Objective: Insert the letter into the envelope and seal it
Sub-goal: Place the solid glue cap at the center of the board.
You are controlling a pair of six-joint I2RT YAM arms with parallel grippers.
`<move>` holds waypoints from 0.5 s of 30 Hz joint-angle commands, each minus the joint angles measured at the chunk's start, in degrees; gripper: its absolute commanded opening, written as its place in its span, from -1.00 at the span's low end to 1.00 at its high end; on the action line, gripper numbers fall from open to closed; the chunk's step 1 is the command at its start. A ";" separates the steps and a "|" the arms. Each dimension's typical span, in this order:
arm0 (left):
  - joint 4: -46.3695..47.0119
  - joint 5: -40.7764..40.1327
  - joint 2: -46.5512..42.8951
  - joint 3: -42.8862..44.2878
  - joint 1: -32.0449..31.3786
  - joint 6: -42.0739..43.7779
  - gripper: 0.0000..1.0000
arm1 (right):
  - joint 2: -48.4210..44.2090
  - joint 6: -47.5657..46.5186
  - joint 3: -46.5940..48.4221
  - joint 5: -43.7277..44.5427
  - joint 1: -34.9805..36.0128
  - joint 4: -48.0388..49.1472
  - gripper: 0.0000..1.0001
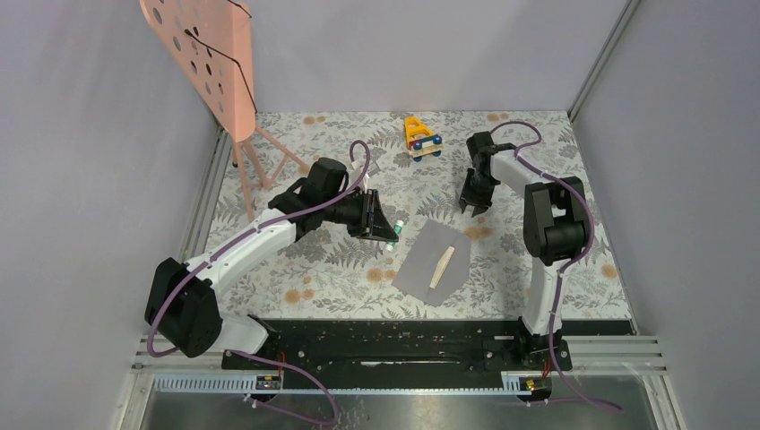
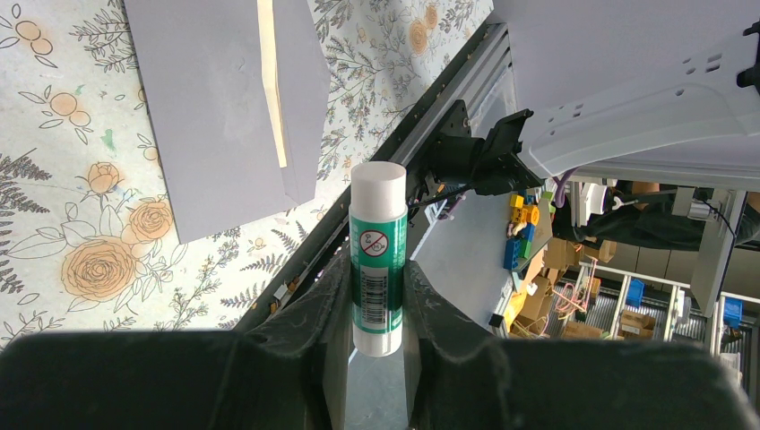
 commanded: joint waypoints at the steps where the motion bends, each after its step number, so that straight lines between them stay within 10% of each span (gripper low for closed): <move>1: 1.34 0.94 -0.80 2.19 -0.02 0.80 -1.00 | -1.44 -0.41 1.16 0.53 0.67 -1.63 -0.20; 15: 1.14 1.46 -0.25 3.12 -0.04 1.13 -1.00 | -10.47 -2.06 1.25 -3.61 0.70 -2.01 0.06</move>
